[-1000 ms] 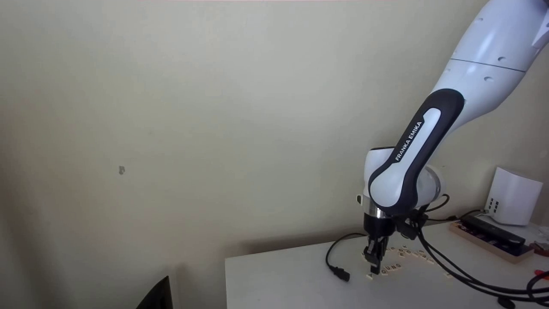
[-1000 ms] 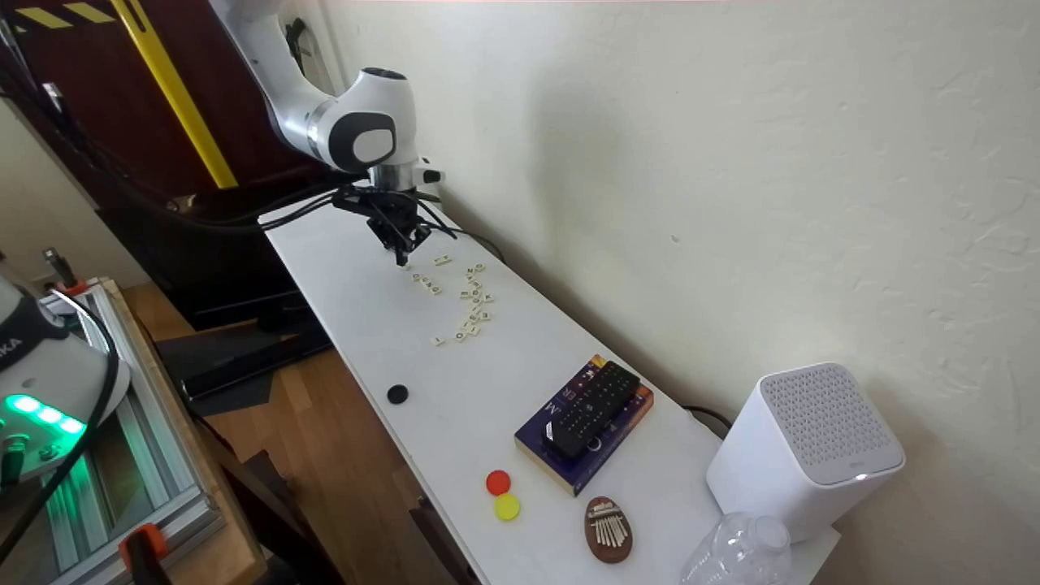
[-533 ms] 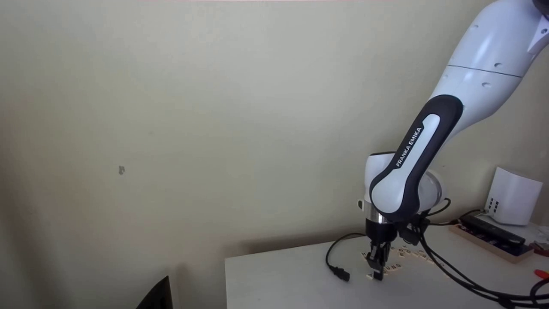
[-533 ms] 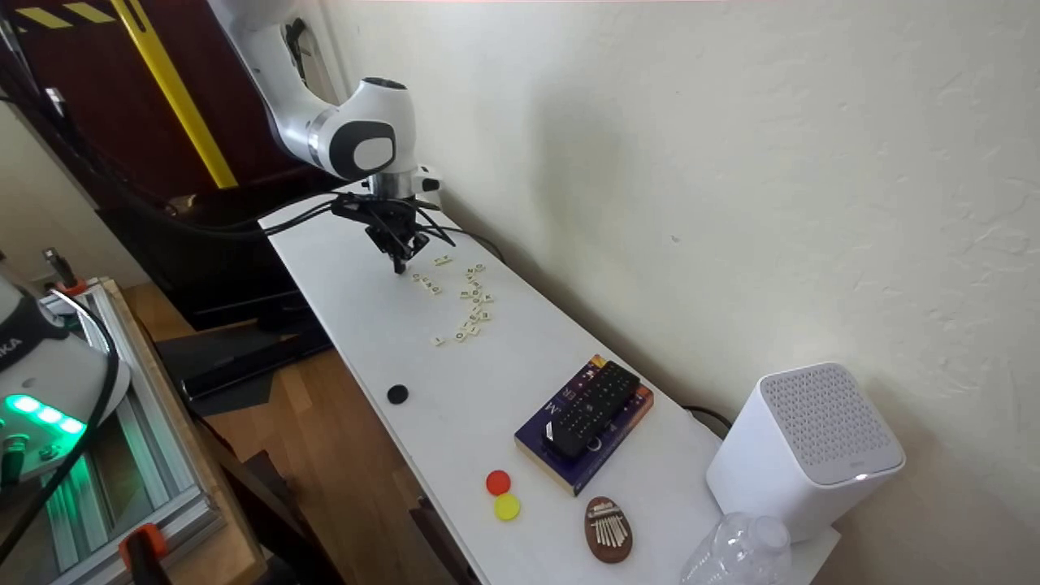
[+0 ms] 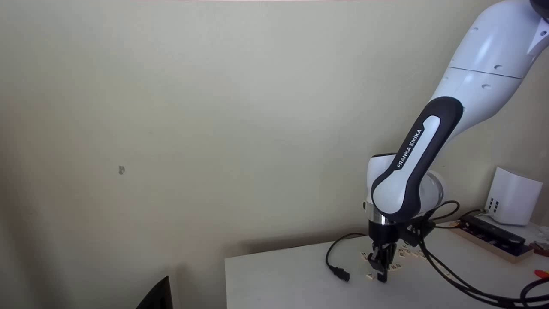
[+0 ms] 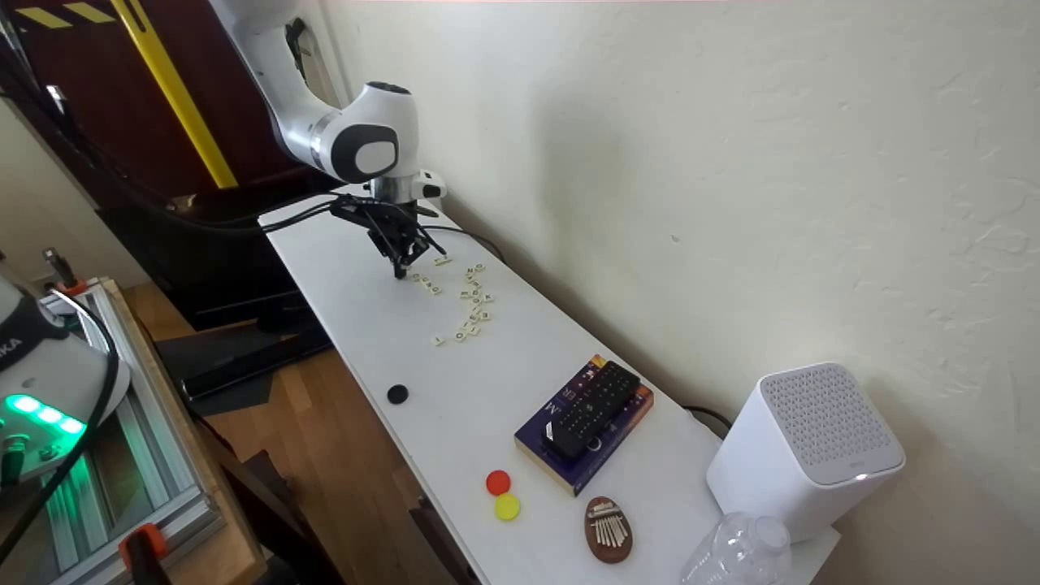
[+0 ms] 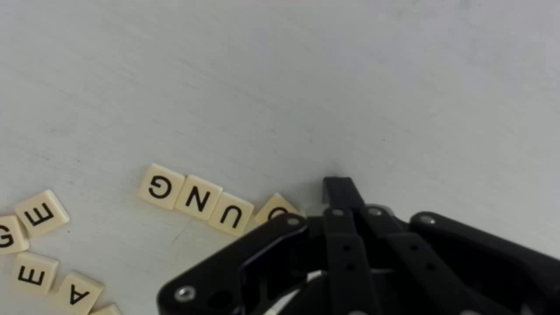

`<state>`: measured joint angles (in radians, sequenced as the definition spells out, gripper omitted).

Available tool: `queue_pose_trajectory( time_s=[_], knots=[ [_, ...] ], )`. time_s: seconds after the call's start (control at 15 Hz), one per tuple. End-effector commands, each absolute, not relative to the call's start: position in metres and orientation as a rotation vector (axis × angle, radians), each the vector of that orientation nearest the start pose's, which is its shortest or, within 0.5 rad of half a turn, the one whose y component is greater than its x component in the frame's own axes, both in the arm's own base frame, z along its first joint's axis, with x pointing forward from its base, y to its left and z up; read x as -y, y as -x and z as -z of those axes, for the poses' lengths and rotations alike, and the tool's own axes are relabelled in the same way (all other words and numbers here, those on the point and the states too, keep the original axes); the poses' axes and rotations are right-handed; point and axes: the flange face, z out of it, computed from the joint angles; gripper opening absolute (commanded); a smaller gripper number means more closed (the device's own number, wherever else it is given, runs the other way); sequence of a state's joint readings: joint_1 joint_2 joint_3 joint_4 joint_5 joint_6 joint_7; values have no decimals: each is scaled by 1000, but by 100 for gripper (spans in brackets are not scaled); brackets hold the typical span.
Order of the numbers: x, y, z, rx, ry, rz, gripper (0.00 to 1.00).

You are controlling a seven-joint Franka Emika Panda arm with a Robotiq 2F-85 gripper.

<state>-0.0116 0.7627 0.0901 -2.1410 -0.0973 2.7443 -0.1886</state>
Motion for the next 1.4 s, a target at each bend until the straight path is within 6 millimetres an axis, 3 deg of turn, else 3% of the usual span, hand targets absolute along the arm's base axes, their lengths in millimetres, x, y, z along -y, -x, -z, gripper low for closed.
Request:
queue_pose_trajectory(
  time_s=[0.0,0.4,0.93,1.33],
  knots=[
    [-51,-516,-41,494,3045,-232,0],
    [-60,-529,-55,550,3042,-166,0],
    [-76,-538,-46,600,3043,-174,0],
    [-72,-535,-37,597,3057,-193,0]
  ],
)
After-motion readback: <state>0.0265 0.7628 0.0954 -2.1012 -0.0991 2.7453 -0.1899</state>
